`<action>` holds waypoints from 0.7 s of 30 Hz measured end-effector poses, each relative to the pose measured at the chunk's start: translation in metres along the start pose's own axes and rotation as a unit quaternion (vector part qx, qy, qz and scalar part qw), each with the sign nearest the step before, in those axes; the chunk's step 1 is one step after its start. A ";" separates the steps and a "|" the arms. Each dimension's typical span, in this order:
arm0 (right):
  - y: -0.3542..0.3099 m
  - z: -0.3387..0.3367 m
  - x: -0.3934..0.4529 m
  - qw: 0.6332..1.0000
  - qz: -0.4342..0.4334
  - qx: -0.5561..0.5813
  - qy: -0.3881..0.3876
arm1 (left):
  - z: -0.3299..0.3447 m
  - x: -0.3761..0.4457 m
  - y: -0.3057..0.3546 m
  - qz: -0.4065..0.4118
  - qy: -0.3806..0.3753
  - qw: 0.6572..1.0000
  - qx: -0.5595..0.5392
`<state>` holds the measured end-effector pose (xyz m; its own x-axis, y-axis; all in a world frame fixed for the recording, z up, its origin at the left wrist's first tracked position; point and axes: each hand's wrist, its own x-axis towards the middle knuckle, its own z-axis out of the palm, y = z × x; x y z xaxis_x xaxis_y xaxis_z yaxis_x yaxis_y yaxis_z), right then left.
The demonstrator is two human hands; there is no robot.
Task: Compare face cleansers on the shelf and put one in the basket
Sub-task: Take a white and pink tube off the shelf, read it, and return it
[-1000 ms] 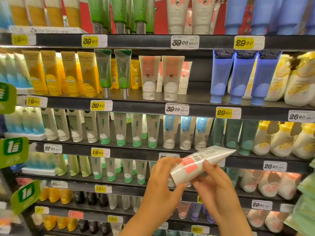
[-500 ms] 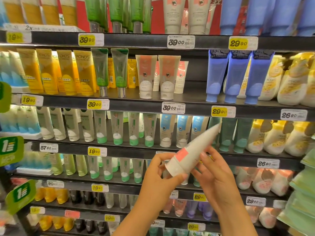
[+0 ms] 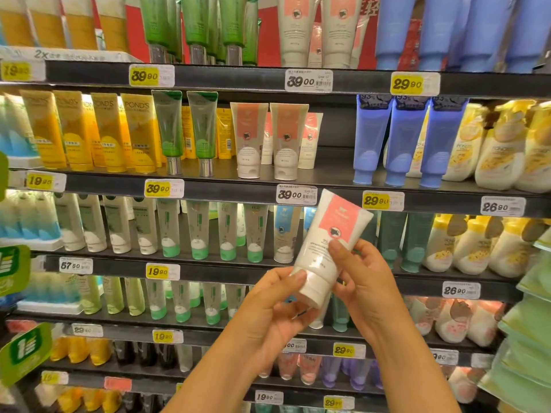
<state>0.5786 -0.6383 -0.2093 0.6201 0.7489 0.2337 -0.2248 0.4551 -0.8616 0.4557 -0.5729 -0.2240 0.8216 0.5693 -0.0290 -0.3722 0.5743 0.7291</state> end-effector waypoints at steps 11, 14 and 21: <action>-0.005 0.009 0.026 0.998 0.050 -0.023 -0.001 | 0.007 0.014 0.014 -0.008 0.016 0.999 -0.029; -0.005 0.014 0.038 0.999 0.038 0.003 -0.009 | 0.004 0.026 0.022 0.021 0.017 0.999 0.025; -0.010 0.016 0.073 0.993 -0.012 -0.116 0.020 | 0.001 0.067 0.041 0.083 0.011 0.991 0.103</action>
<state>0.6142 -0.5801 -0.1761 0.6530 0.7177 0.2420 -0.0333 0.3463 -0.9375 0.4960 -0.5120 -0.1951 0.7460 0.6597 0.0909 -0.4038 0.3395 0.8495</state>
